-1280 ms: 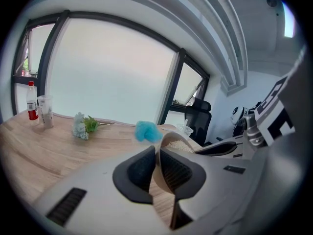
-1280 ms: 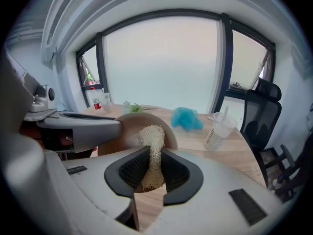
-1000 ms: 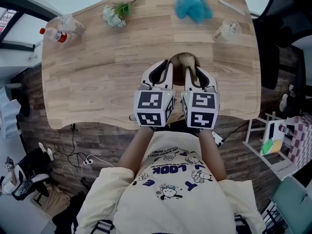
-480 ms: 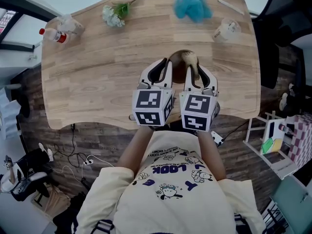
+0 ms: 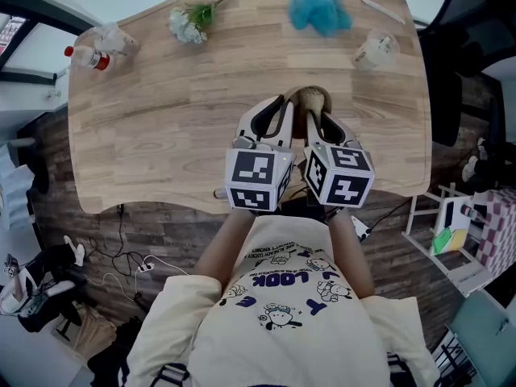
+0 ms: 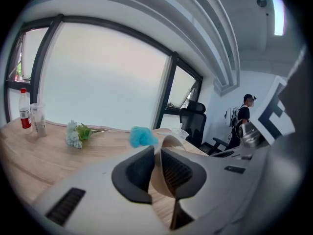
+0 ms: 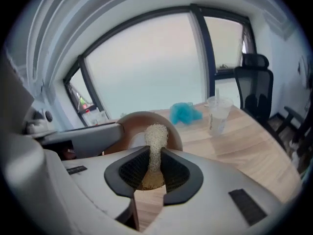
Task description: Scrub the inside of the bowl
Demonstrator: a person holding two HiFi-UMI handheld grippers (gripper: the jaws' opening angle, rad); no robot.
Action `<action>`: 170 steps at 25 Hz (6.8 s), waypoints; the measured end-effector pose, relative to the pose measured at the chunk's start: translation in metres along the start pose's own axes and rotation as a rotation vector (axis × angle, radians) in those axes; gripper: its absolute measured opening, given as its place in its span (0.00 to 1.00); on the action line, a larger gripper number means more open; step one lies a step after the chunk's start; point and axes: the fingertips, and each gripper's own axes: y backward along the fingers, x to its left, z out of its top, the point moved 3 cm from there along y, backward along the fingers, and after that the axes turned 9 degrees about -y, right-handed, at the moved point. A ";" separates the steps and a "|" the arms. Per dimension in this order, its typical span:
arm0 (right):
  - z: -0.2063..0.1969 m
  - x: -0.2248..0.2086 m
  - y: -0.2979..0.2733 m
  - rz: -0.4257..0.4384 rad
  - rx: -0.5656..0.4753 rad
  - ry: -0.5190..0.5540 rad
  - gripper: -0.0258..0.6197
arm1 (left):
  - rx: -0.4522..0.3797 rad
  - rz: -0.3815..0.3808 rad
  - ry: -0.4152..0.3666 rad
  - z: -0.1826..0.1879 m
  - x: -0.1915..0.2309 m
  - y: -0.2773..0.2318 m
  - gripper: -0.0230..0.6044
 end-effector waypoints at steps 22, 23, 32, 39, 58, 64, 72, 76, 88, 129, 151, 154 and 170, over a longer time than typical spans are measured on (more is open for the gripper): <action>0.011 0.008 0.005 0.343 0.011 -0.849 0.15 | -0.026 -0.025 0.048 -0.001 -0.002 -0.002 0.13; 0.010 0.009 0.004 0.337 0.016 -0.808 0.15 | -0.030 -0.022 0.048 0.000 0.000 -0.002 0.13; -0.003 0.024 0.001 0.203 0.066 -0.319 0.15 | -0.034 0.019 0.092 0.001 0.020 0.003 0.13; 0.006 0.011 0.006 0.053 0.004 0.029 0.15 | -0.038 0.001 0.116 0.000 0.015 0.005 0.13; 0.026 0.037 0.026 0.006 -0.150 0.531 0.15 | 0.064 0.020 0.055 -0.014 0.010 -0.003 0.11; 0.031 0.041 0.024 0.016 -0.162 0.581 0.15 | 0.069 0.018 0.073 -0.016 0.009 -0.004 0.11; 0.029 0.027 0.022 -0.080 -0.167 0.670 0.15 | 0.065 0.041 0.086 -0.014 0.017 -0.002 0.11; 0.027 0.024 0.020 -0.067 -0.161 0.611 0.15 | 0.053 0.056 0.093 -0.011 0.022 -0.001 0.11; 0.002 0.032 0.015 0.103 -0.065 0.166 0.15 | 0.036 0.067 0.089 -0.007 0.023 -0.001 0.11; 0.015 0.008 0.017 0.057 -0.094 0.197 0.15 | 0.042 0.043 0.144 -0.016 0.019 0.003 0.11; 0.011 0.049 0.019 0.176 -0.066 0.360 0.15 | 0.055 0.023 0.126 -0.014 0.013 -0.004 0.11; 0.013 0.045 0.017 0.135 -0.077 0.410 0.15 | 0.055 0.024 0.125 -0.014 0.013 -0.003 0.11; 0.017 0.010 0.011 -0.011 -0.093 0.294 0.15 | 0.007 0.030 0.109 -0.005 0.013 0.000 0.11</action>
